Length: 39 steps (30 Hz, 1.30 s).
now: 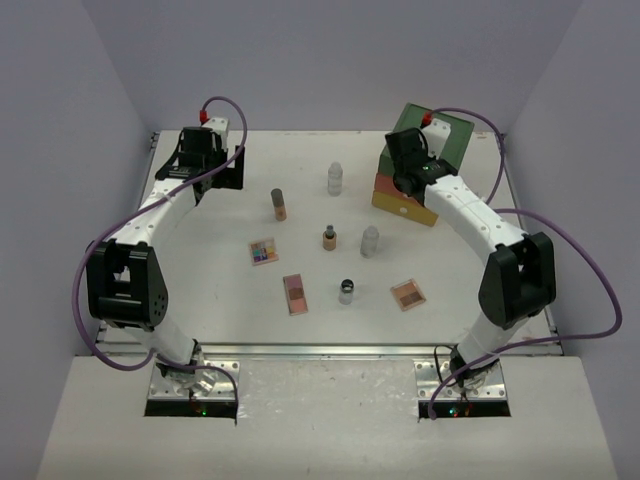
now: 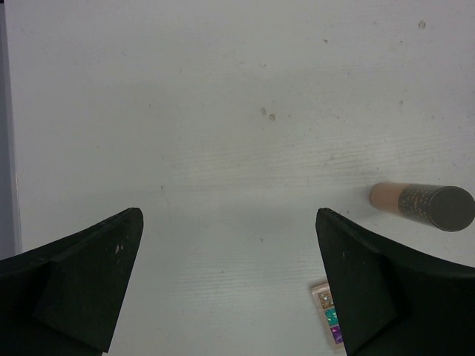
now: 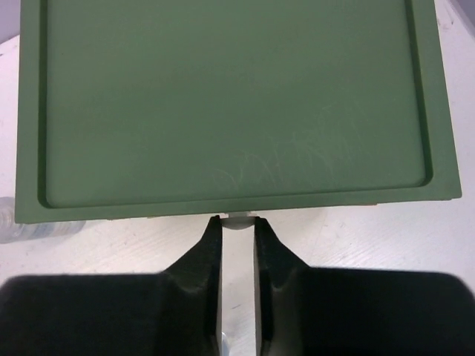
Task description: Organize the makeup
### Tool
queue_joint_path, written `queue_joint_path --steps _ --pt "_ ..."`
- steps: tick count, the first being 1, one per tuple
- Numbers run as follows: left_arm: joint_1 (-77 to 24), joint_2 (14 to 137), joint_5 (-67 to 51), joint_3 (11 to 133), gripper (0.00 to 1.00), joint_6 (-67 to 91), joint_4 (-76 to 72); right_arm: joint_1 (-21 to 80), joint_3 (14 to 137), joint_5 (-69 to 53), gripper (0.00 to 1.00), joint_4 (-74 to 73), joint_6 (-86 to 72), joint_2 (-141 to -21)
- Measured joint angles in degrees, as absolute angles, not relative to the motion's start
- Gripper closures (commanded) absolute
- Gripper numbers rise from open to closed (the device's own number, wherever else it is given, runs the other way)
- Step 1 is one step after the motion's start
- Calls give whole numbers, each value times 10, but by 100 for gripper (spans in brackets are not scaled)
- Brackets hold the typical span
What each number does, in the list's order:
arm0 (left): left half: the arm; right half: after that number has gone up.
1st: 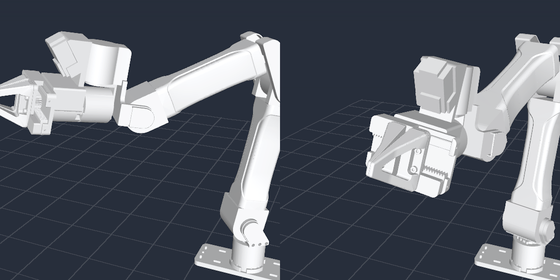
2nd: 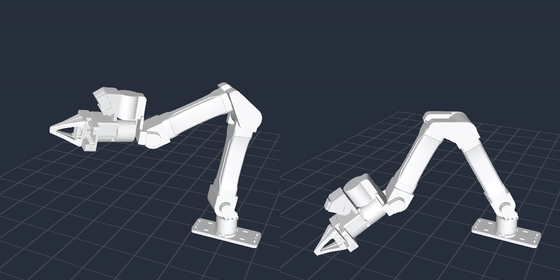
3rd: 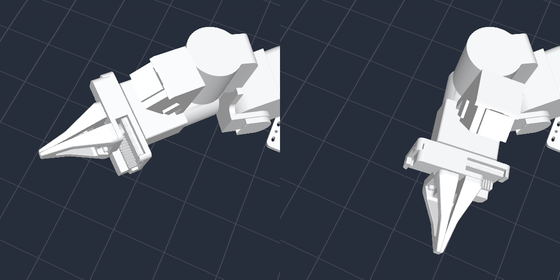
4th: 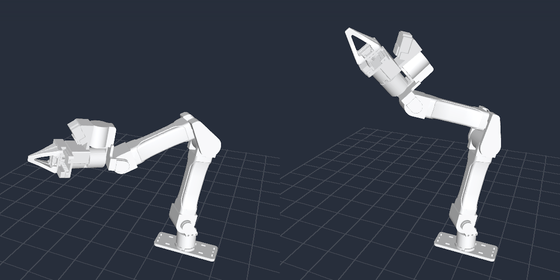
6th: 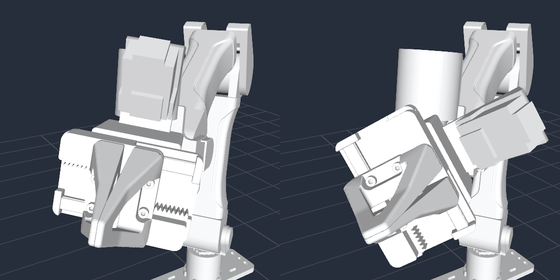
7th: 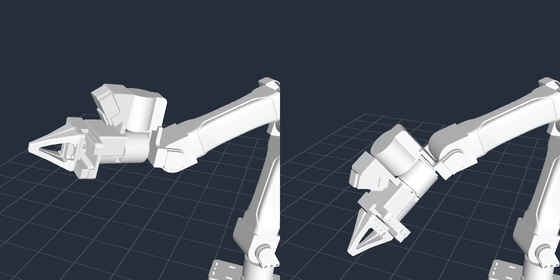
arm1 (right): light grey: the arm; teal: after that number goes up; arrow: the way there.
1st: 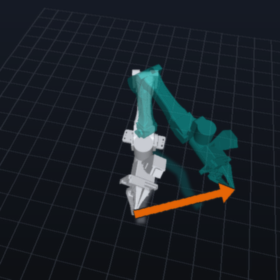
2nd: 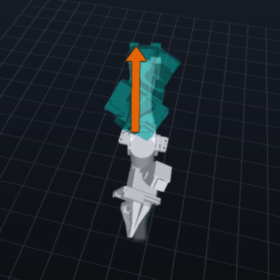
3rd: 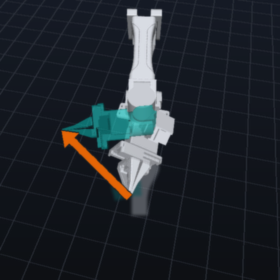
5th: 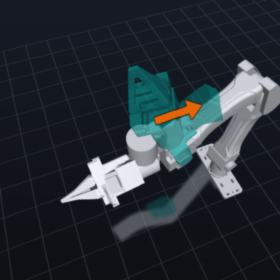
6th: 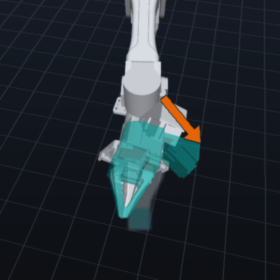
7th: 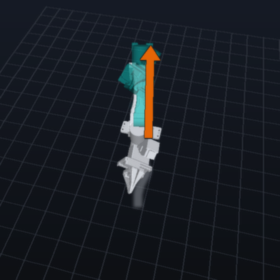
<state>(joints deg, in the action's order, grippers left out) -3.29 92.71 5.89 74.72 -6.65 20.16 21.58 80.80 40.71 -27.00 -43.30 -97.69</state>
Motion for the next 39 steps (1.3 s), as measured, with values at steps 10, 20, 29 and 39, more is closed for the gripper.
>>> queue_joint_path --steps 10,20,29,39 --pt "-33 927 55 747 0 -68 204 242 752 411 100 -255 -431 -957" --pt "-33 928 51 747 0 -68 209 333 674 430 83 -262 -457 -854" --pt "-33 928 47 747 0 -68 209 288 720 459 48 -256 -428 -894" --pt "-33 928 49 747 0 -71 209 219 755 417 52 -227 -385 -958"
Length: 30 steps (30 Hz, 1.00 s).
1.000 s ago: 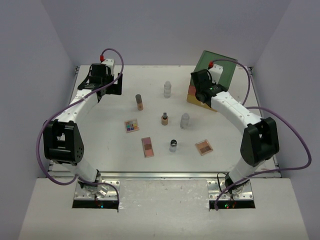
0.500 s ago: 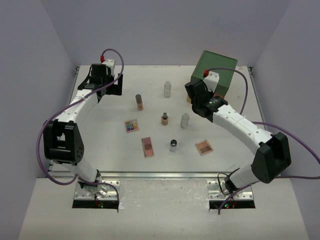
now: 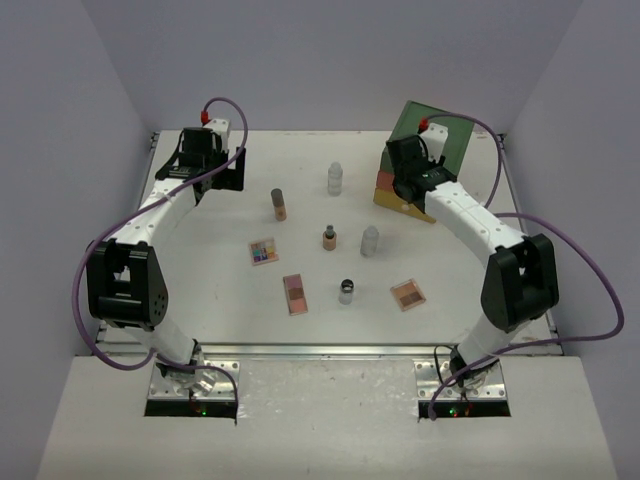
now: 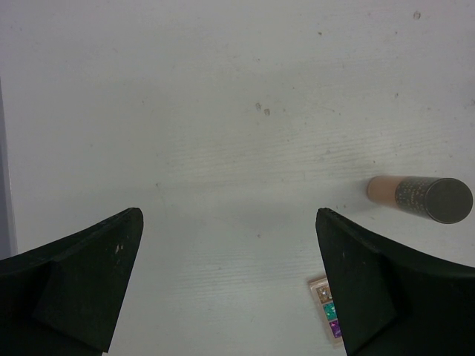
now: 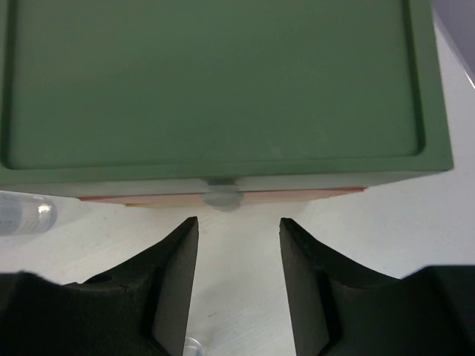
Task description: Organize the makeup
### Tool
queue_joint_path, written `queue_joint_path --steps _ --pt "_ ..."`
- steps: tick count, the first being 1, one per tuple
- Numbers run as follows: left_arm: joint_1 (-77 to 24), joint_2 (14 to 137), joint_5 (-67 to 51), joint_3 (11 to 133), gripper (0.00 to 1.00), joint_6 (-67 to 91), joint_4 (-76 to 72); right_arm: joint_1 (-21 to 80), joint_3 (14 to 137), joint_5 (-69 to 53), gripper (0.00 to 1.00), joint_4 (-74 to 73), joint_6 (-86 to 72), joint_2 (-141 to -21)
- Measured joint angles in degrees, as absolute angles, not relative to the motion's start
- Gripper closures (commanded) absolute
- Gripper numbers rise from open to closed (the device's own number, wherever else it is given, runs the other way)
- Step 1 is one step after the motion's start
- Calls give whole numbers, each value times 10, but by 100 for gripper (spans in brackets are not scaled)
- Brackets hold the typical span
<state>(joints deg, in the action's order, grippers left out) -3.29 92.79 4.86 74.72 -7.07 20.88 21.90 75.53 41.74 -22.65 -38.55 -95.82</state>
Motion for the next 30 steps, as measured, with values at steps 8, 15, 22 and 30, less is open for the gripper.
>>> queue_joint_path --steps 8,15,22,30 --pt "-33 928 49 747 0 -71 208 222 796 420 58 -210 -365 -994" --pt "-33 928 49 747 0 -72 208 222 806 437 62 -210 -360 -1004" --pt "-33 928 49 747 0 -73 208 215 807 439 76 -211 -357 -1005" --pt "-33 928 49 747 0 -75 208 205 807 424 100 -209 -360 -1004"
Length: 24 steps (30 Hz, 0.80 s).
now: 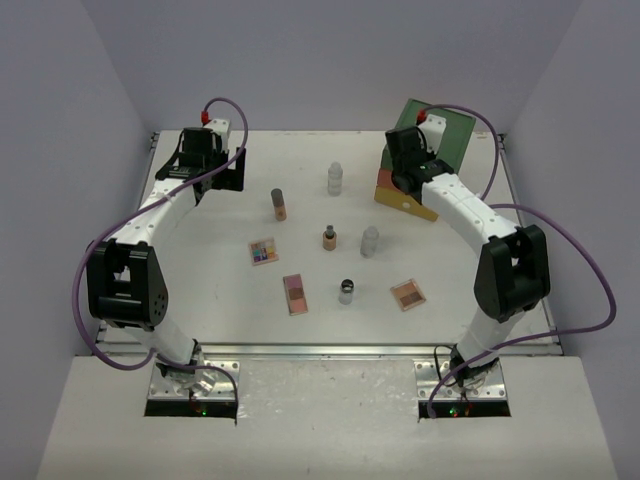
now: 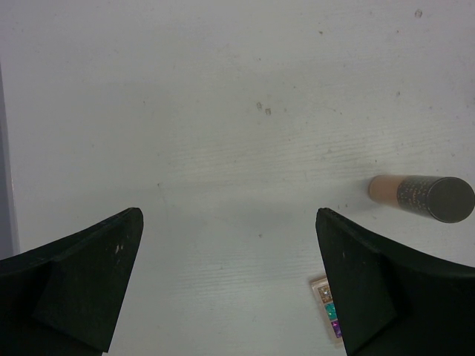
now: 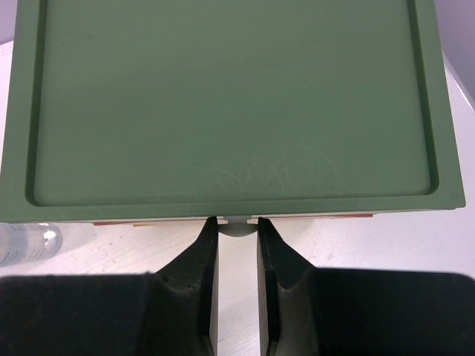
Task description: Organize the makeup
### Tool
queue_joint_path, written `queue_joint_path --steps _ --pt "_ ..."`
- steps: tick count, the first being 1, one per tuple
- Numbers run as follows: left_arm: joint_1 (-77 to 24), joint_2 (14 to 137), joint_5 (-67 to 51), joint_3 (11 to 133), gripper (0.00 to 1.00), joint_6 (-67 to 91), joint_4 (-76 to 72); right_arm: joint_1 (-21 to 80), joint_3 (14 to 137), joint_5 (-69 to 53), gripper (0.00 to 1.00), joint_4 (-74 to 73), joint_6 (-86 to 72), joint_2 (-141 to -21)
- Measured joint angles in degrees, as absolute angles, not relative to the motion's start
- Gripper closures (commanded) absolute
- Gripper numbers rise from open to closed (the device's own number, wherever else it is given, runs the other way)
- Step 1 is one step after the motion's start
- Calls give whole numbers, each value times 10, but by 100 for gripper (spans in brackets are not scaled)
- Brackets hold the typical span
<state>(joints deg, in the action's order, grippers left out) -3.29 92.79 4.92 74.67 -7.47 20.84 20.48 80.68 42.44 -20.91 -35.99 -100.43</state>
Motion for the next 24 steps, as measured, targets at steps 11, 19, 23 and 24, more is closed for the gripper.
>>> queue_joint_path --steps 11,19,23,24 --pt "-33 928 49 747 0 -75 209 199 766 389 100 -186 -399 -972" --pt "-33 928 49 747 0 -75 209 223 711 386 100 -192 -433 -919" --pt "-33 928 49 747 0 -75 209 243 697 398 100 -201 -439 -906" --pt "-33 928 49 747 0 -75 209 250 692 402 100 -204 -441 -901"
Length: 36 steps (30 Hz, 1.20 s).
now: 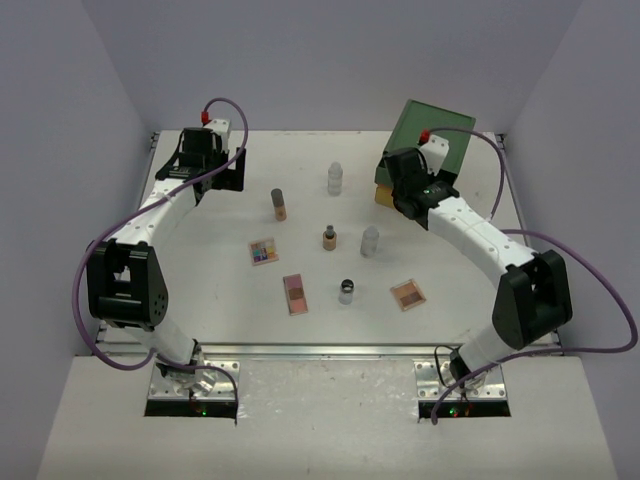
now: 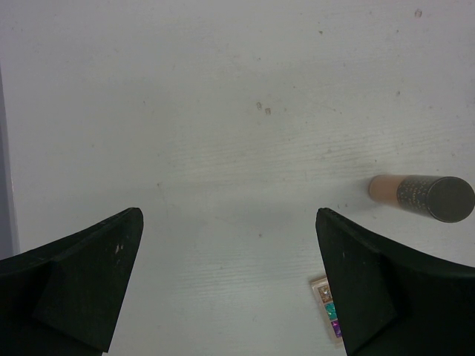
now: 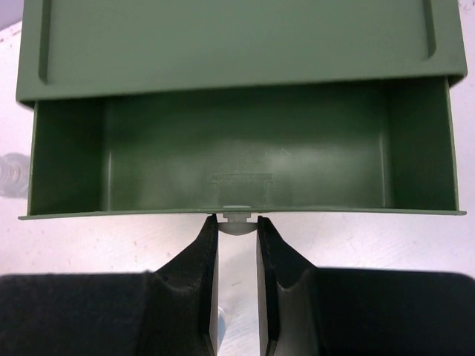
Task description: Organize the makeup
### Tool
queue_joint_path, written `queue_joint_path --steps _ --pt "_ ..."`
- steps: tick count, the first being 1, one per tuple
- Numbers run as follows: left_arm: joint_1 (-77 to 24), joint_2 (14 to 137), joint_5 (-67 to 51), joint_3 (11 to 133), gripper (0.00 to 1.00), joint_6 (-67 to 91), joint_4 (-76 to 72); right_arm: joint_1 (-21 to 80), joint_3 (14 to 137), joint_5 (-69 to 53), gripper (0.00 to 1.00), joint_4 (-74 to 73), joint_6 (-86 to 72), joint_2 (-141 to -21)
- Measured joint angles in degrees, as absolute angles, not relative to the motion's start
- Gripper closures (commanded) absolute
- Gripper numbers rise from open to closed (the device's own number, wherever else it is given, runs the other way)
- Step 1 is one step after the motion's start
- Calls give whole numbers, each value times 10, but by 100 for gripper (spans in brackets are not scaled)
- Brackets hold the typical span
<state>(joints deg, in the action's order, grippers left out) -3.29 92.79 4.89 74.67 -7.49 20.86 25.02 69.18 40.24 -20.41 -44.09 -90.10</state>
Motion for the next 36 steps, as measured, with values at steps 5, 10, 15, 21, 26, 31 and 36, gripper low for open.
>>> queue_joint_path --steps 5,10,15,21,26,31,36 --pt "-33 928 49 747 0 -75 208 284 663 412 100 -226 -460 -869" --pt "-33 928 48 747 0 -75 209 306 630 415 100 -246 -477 -830" --pt "-33 928 44 747 0 -75 209 315 618 405 100 -261 -481 -810" --pt "-33 928 36 747 0 -75 209 317 614 379 50 -262 -474 -807" --pt "-33 928 27 747 0 -75 211 320 614 330 15 -257 -438 -800" --pt "-33 928 20 747 0 -75 217 320 614 269 1 -254 -378 -748" --pt "-33 928 17 747 0 -78 224 320 595 124 1 -220 -261 -654"
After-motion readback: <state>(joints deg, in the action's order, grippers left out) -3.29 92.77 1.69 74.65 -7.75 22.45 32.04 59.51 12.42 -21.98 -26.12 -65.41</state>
